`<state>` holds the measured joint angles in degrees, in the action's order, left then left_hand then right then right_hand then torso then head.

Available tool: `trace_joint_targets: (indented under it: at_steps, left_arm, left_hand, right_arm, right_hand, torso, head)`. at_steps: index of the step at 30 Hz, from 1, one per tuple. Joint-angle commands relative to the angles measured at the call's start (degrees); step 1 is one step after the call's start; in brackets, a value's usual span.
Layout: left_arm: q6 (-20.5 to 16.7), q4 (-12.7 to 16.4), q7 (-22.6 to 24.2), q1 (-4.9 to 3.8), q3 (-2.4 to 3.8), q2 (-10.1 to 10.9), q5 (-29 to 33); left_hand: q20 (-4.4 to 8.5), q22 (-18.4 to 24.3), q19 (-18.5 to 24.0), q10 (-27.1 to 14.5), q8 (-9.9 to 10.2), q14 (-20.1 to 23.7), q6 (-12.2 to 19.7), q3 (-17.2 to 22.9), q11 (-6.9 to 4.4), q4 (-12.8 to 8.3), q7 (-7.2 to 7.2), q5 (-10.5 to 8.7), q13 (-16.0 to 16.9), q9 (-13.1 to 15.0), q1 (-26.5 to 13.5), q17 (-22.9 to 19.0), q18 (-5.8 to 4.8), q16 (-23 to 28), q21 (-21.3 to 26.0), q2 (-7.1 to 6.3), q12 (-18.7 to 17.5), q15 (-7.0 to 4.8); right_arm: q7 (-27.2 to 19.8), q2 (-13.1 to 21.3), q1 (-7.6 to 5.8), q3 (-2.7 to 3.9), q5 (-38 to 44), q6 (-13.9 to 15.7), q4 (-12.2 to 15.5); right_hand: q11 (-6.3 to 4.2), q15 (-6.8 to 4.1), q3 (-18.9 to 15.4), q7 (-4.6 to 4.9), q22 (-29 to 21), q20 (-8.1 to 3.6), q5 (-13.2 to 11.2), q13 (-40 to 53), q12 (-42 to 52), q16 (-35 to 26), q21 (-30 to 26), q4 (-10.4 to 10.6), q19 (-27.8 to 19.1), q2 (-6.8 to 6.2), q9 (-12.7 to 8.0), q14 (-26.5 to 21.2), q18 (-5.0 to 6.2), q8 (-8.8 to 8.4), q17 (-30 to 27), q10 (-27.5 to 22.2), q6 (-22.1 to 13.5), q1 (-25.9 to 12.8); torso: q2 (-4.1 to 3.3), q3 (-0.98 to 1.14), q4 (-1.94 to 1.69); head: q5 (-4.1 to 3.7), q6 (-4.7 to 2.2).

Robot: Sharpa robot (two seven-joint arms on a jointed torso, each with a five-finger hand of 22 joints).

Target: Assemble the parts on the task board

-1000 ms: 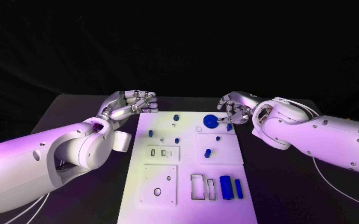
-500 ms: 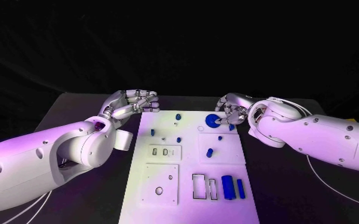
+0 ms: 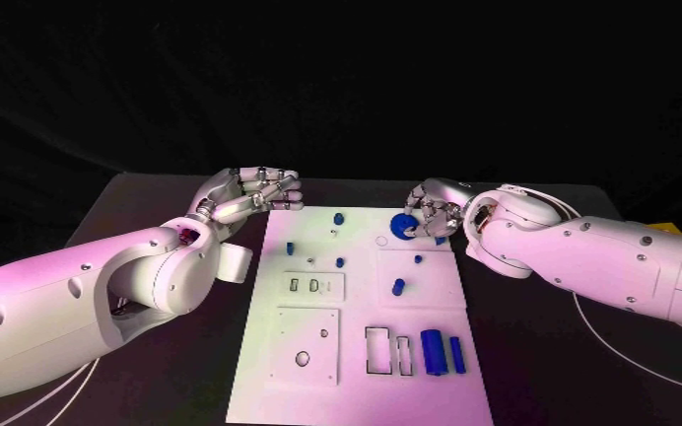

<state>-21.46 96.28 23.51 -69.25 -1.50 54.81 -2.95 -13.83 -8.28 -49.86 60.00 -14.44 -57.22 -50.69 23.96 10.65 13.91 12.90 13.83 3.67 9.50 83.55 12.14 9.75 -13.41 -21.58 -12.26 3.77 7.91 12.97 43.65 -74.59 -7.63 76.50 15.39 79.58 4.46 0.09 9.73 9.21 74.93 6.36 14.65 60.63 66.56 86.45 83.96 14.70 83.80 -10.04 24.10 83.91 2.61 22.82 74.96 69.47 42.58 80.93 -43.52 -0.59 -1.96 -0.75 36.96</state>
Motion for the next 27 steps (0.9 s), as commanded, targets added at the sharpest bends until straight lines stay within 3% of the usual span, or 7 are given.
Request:
trace_joint_targets:
  at_steps: [1, 3, 13, 22, 27]
  left_arm:
    - [1.0, 0.1, 0.2, -0.08, 0.05, 0.0, 0.1]
    - [1.0, 0.1, 0.2, -0.08, 0.05, 0.0, 0.1]
    - [1.2, 0.1, 0.2, -0.08, 0.05, -0.1, 0.1]
    - [1.4, 0.0, 0.1, -0.08, 0.05, -0.1, 0.1]
    - [1.4, 0.0, 0.1, -0.08, 0.05, -0.1, 0.1]
  left_hand:
    - [0.0, 0.1, -0.1, -0.3, 0.3, 0.3, 0.4, 0.0, -0.09, -0.3, 0.93, -0.17, 0.0, 0.1, 0.3, 0.1, 0.65, 0.2, -0.2, 0.4, -0.1, 0.05]
    - [0.0, 0.1, -0.1, -0.3, 0.3, 0.3, 0.4, 0.0, -0.09, -0.3, 0.93, -0.17, 0.0, 0.1, 0.3, 0.1, 0.65, 0.2, -0.2, 0.4, -0.1, 0.05]
    - [0.0, 0.1, 0.0, -0.3, 0.3, 0.3, 0.4, 0.1, -0.1, -0.5, 0.93, -0.17, 0.1, 0.1, 0.3, 0.1, 0.66, 0.3, -0.2, 0.4, -0.1, 0.05]
    - [0.01, 0.1, 0.0, -0.3, 0.4, 0.3, 0.4, 0.2, -0.1, -0.6, 0.92, -0.13, 0.1, 0.1, 0.4, 0.1, 0.66, 0.3, -0.2, 0.48, -0.1, 0.04]
    - [0.01, 0.1, 0.0, -0.3, 0.4, 0.3, 0.4, 0.2, -0.1, -0.6, 0.92, -0.13, 0.1, 0.1, 0.4, 0.1, 0.66, 0.3, -0.2, 0.48, -0.1, 0.04]
  right_arm:
    - [-0.5, -0.3, 0.22, -0.01, 0.4, -1.3, -0.2]
    - [-0.5, -0.4, 0.29, -0.02, 0.4, -1.4, -0.2]
    - [-0.5, -0.6, 0.43, -0.08, 0.7, -1.8, -1.0]
    - [-0.3, -1.2, 0.62, -0.17, 1.9, -0.9, -1.6]
    - [-0.1, -1.3, 0.74, -0.19, 2.8, 0.4, -1.4]
  right_hand:
    - [-0.07, 0.13, 0.2, 0.07, 6.9, 0.0, 0.3, 1.0, 1.0, 0.4, 0.3, 0.5, 0.5, -0.04, -0.1, 4.2, -0.48, 0.25, 5.6, 0.8, 0.6, 0.6]
    - [-0.08, 0.13, 0.4, 0.05, 7.0, 0.0, 0.3, 1.4, 1.3, 0.4, 0.3, 0.5, 0.5, 0.11, -0.2, 4.2, -0.51, 0.26, 5.7, 1.0, 0.8, 0.7]
    - [-0.15, 0.08, 1.2, 0.01, 7.4, -0.02, 0.4, 2.2, 2.2, 0.6, 0.6, 0.6, 0.8, 0.59, -0.5, 4.3, -0.59, 0.06, 6.1, 1.3, 1.5, 1.4]
    - [-0.21, 0.05, 5.5, 0.0, 8.1, -0.03, -1.3, 3.9, 3.7, 0.8, 1.0, 0.5, 1.1, 1.52, -1.8, 4.3, -0.72, -0.99, 6.6, 2.2, 3.6, 3.1]
    - [-0.5, -0.16, 7.2, -0.38, 8.7, -0.18, -1.5, 5.6, 5.3, 0.9, 1.3, 0.7, 1.4, 1.22, -2.2, 4.4, -0.84, -1.14, 6.8, 3.6, 5.5, 2.7]
  torso:
    - [-0.04, 0.07, -0.01]
    - [-0.03, 0.06, 0.01]
    - [-0.02, 0.07, 0.11]
    - [-0.03, 0.06, 0.0]
    - [-0.05, 0.03, 0.03]
  head:
    - [0.27, 0.16]
    - [0.63, 0.26]
    - [0.6, 0.49]
    - [0.49, 0.55]
    - [0.46, 0.54]
